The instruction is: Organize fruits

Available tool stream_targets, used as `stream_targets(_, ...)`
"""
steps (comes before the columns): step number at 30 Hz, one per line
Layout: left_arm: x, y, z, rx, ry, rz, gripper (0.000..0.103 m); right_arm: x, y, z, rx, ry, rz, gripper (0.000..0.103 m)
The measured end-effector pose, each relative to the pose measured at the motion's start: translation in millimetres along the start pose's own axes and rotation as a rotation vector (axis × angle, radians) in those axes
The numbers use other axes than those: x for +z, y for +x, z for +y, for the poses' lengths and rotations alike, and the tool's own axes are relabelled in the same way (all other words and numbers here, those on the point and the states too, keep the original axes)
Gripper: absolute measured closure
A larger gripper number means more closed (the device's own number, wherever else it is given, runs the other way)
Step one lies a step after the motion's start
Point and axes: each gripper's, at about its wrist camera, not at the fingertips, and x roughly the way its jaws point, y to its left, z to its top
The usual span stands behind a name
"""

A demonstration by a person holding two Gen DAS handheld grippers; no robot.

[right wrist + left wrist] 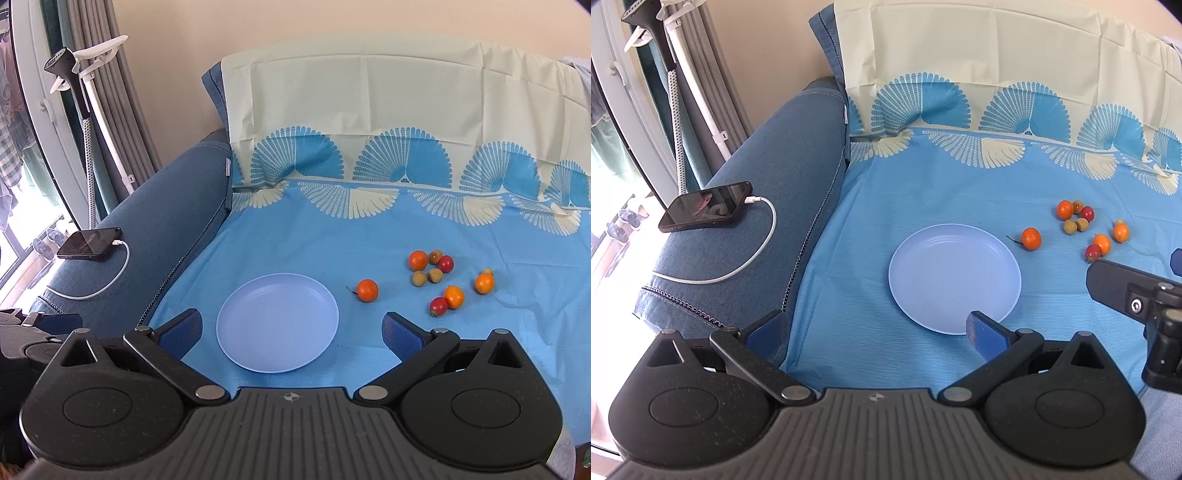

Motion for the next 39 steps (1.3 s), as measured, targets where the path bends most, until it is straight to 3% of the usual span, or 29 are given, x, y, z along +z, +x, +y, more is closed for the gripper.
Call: stream_targets(39, 0, 1, -5, 0.003, 0.018, 0.005, 0.000, -17, 11, -7, -0.028, 0.006, 0.008, 0.000)
